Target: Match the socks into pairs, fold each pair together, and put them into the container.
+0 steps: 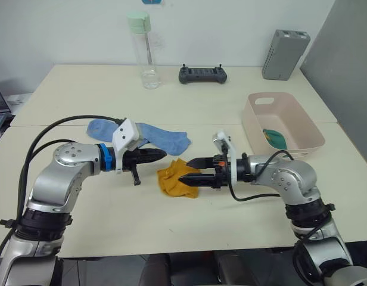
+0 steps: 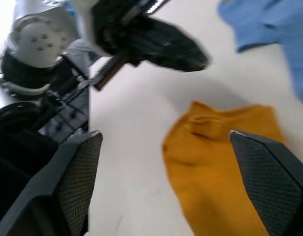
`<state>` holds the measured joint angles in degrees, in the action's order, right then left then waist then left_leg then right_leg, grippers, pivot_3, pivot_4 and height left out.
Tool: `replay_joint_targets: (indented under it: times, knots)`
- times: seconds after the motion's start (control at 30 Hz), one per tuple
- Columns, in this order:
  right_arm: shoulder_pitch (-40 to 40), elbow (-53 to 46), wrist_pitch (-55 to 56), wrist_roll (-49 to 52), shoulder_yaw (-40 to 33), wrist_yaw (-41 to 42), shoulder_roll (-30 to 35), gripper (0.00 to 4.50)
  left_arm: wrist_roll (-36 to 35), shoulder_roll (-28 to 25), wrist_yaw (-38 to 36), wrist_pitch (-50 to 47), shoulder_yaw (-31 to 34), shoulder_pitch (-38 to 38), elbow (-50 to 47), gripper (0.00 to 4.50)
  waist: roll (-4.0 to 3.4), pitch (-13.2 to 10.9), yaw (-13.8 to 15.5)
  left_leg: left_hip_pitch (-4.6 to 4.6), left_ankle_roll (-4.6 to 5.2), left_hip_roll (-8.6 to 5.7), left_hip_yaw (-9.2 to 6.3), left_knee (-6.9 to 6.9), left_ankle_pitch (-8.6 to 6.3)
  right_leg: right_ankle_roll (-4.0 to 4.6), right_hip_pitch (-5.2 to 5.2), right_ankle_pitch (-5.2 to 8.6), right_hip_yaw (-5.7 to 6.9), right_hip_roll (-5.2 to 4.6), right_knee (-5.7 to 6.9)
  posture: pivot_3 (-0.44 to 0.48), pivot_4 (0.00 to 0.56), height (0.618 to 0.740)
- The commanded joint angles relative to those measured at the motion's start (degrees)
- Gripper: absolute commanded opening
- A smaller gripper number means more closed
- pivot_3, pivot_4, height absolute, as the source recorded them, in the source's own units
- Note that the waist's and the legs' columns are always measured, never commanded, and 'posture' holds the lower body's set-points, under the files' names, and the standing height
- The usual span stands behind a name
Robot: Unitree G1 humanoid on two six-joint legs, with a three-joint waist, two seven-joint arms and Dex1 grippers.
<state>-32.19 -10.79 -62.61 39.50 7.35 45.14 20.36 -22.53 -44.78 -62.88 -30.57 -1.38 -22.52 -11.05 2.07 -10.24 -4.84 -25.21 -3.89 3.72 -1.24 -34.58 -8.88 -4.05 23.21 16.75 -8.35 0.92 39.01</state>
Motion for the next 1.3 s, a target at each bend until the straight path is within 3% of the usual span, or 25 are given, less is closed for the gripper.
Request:
replay_joint_targets:
  times: [0.03,0.13,0.3,0.57,0.93,1.07,1.3]
  knots:
    - [3.15,-2.98,-1.22,0.47,-1.85,-1.21,3.06,4.46,5.2,-0.78,-0.61,6.55,-4.73,4.08,-1.2,0.0,0.0,0.0,0.02,0.0,0.0,-0.01,0.01,0.02,0.0,0.02,0.0,0.01,-0.01,-0.01,0.0,0.0,0.15,0.74]
    - [5.74,-3.49,-2.06,0.04,-1.5,-3.58,3.6,4.46,12.7,-0.02,3.51,15.14,-7.14,5.62,5.29,0.0,0.0,0.0,0.03,0.0,0.0,0.0,-0.01,0.07,0.0,0.07,0.03,0.04,-0.01,0.0,0.0,0.0,0.15,0.74]
    - [6.77,-1.26,-2.34,-1.54,0.31,-7.27,1.41,4.46,14.21,0.73,3.04,20.56,-8.06,7.61,9.61,0.0,0.01,0.01,-0.23,0.07,0.01,0.01,0.07,0.03,0.01,0.27,0.02,0.15,-0.12,0.0,0.02,0.0,0.15,0.74]
    - [2.34,8.8,-6.31,0.47,-3.13,-11.05,-7.57,4.46,13.63,0.81,2.72,20.69,-6.72,7.82,10.84,0.0,0.02,0.02,-0.38,0.17,0.01,0.02,0.13,-0.01,0.01,0.23,-0.04,0.13,-0.17,-0.01,0.05,0.0,0.15,0.74]
    - [-2.86,19.43,3.33,-6.1,4.56,-7.69,-14.38,4.46,13.17,1.37,3.19,19.06,-6.15,7.49,9.99,0.0,0.0,0.04,-0.66,0.25,0.01,0.06,0.1,0.03,0.01,0.01,-0.04,0.0,-0.12,0.03,0.08,0.0,0.15,0.74]
    - [-2.71,20.02,7.37,-9.25,6.04,-6.45,-13.46,3.55,12.37,1.18,3.36,18.22,-5.48,8.11,9.14,0.0,0.0,0.04,-0.73,0.24,0.01,0.04,0.14,0.02,0.01,0.16,-0.05,0.08,-0.16,0.02,0.07,0.0,0.15,0.74]
    - [-1.37,17.91,8.78,-10.44,5.64,-6.02,-12.75,1.09,11.72,1.47,3.95,19.02,-4.64,8.8,8.94,0.0,0.0,0.04,-0.72,0.24,0.0,0.04,0.12,0.17,0.0,0.04,-0.03,0.02,-0.12,0.01,0.06,0.0,0.15,0.74]
